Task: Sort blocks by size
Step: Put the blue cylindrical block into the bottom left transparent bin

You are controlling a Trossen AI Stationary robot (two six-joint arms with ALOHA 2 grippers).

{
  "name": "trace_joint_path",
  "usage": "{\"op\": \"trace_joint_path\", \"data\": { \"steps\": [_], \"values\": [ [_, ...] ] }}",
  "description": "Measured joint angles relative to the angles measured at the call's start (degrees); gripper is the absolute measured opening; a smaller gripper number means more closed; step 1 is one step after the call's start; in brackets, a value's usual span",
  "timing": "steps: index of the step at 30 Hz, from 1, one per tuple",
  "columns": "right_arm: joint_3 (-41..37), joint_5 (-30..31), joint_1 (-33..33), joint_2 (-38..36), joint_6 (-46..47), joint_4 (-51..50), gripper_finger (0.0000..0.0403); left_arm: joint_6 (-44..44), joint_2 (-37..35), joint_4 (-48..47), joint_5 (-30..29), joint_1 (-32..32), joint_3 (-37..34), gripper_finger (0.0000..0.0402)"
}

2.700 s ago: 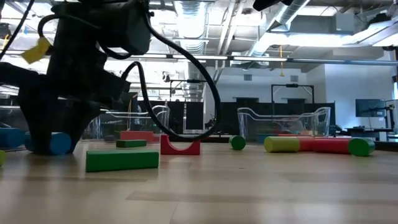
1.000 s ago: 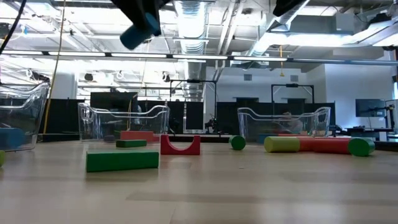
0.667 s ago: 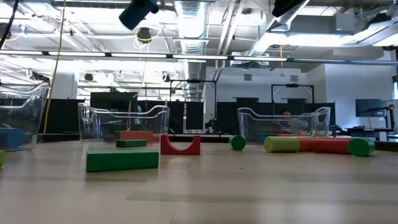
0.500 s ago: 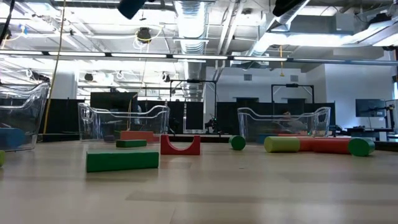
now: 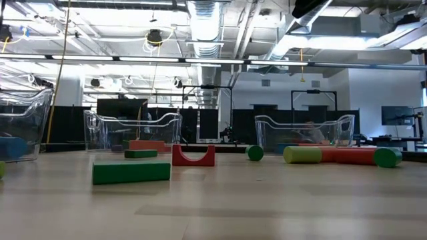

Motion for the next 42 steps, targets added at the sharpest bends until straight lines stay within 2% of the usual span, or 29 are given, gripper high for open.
{"op": "trace_joint_path", "data": {
  "steps": [13,19,32,35,42],
  "values": [
    [0.0,0.0,-0.1,0.0,0.0,0.0,0.0148,-8.6,-4.1,-7.3,-3.4,-6.3,0.0,0.0132],
    [0.0,0.0,-0.1,0.0,0.0,0.0,0.0148,-12.3,-4.0,-12.2,-5.5,-9.4,0.0,0.0132],
    [0.0,0.0,-0.1,0.0,0.0,0.0,0.0148,-17.3,-4.2,-15.4,-7.3,-16.4,-0.2,0.0132],
    [0.0,0.0,-0.1,0.0,0.0,0.0,0.0148,-18.0,-5.9,-13.5,-7.4,-18.3,-3.0,0.0132],
    [0.0,0.0,-0.1,0.0,0.0,0.0,0.0148,-21.9,-14.4,-6.0,-7.2,-20.2,-15.6,0.0132]
  ]
}}
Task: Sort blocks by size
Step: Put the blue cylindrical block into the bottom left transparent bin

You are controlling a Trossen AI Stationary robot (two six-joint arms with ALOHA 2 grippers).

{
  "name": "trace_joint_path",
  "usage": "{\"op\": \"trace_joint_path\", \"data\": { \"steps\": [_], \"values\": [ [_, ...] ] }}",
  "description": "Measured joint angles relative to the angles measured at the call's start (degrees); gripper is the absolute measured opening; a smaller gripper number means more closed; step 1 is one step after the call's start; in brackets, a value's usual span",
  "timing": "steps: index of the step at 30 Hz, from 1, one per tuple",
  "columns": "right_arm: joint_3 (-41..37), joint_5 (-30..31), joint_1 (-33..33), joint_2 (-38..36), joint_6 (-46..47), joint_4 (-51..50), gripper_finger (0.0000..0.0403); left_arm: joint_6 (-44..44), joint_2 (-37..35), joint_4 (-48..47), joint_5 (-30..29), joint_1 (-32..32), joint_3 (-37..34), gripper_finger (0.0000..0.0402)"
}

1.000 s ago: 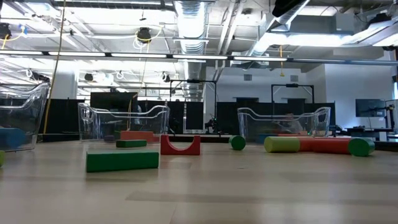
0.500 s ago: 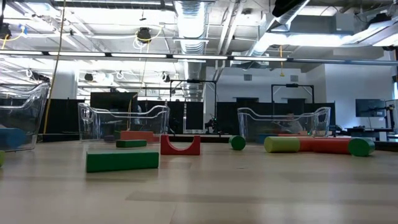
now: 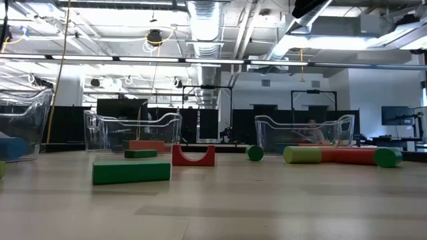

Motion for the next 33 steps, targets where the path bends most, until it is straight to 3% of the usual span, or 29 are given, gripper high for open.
{"op": "trace_joint_path", "data": {
  "steps": [6,13,33],
  "values": [
    [0.0,0.0,0.0,0.0,0.0,0.0,0.0148,-2.6,-8.6,9.2,2.6,-2.1,-10.1,0.0132],
    [0.0,0.0,0.0,0.0,0.0,0.0,0.0148,-9.9,-14.1,10.6,5.0,-4.2,-17.2,0.0132],
    [0.0,0.0,0.0,0.0,0.0,0.0,0.0148,-24.5,-14.8,13.6,8.2,-8.8,-31.0,0.0132]
  ]
}}
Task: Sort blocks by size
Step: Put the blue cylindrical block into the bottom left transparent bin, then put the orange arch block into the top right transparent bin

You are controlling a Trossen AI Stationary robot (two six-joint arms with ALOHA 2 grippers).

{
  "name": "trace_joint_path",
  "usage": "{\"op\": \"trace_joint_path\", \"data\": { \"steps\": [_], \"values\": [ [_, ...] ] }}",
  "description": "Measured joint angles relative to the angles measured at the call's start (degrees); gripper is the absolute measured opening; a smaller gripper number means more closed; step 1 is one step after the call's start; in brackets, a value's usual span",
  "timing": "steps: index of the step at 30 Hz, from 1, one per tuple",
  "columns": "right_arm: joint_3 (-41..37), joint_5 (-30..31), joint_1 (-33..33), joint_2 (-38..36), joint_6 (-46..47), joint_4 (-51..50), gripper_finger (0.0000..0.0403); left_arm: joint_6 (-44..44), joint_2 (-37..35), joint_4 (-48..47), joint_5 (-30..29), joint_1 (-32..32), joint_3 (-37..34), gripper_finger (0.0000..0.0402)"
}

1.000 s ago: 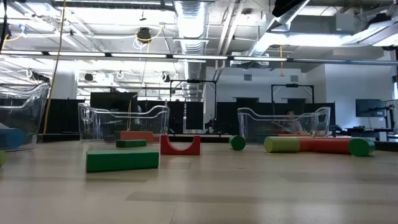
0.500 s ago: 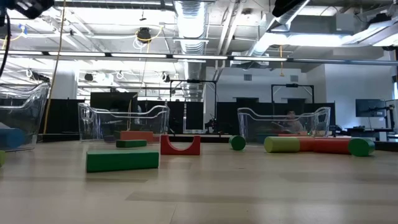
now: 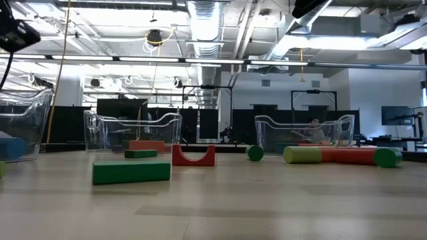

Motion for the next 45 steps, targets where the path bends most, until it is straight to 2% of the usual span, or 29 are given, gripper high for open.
{"op": "trace_joint_path", "data": {
  "steps": [14,39,45],
  "values": [
    [0.0,0.0,0.0,0.0,0.0,0.0,0.0148,-6.5,0.0,0.6,2.7,-0.1,-5.8,0.0151],
    [0.0,0.0,-0.1,0.0,0.0,0.0,0.0148,-7.2,0.0,0.6,2.6,-0.1,-5.8,0.0154],
    [0.0,0.0,-0.1,0.0,0.0,0.0,0.0148,-4.8,0.0,0.8,1.8,-0.1,-2.8,0.0154]
  ]
}}
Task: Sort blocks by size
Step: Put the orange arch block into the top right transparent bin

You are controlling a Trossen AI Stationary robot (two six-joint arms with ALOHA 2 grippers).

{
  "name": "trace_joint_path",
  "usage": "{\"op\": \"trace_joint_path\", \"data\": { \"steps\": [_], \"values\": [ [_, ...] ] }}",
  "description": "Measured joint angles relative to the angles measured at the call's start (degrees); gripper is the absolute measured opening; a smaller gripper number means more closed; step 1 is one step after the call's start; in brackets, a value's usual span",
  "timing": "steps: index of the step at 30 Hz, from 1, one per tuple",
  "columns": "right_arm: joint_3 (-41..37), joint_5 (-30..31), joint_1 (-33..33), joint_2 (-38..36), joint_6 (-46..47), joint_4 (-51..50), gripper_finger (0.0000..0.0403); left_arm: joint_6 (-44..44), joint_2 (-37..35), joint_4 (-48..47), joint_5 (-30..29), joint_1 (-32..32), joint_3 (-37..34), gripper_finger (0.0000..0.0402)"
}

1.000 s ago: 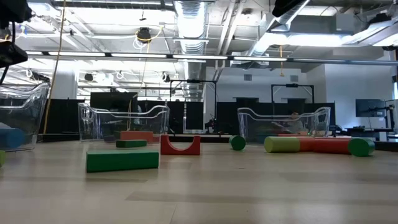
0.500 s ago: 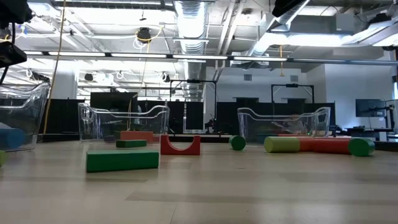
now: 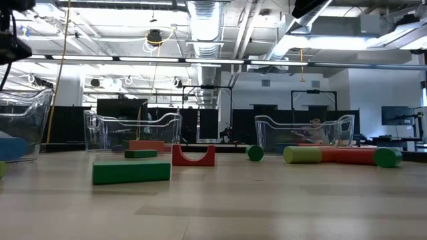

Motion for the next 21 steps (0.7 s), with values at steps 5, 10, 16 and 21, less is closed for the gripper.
{"op": "trace_joint_path", "data": {
  "steps": [5,10,16,21],
  "values": [
    [0.0,0.0,0.0,0.0,0.0,0.0,0.0148,3.5,0.0,0.7,-2.6,0.0,3.0,0.0154],
    [0.0,0.0,0.0,0.0,0.0,0.0,0.0148,9.2,0.0,5.0,-6.8,0.0,5.2,0.0154],
    [0.0,0.0,0.0,0.0,0.0,0.0,0.0148,14.5,0.1,9.4,-10.3,0.0,5.9,0.0154],
    [0.0,0.0,0.0,0.0,0.0,0.0,0.0148,17.6,2.4,12.2,-10.7,1.1,5.9,0.0154]
  ]
}}
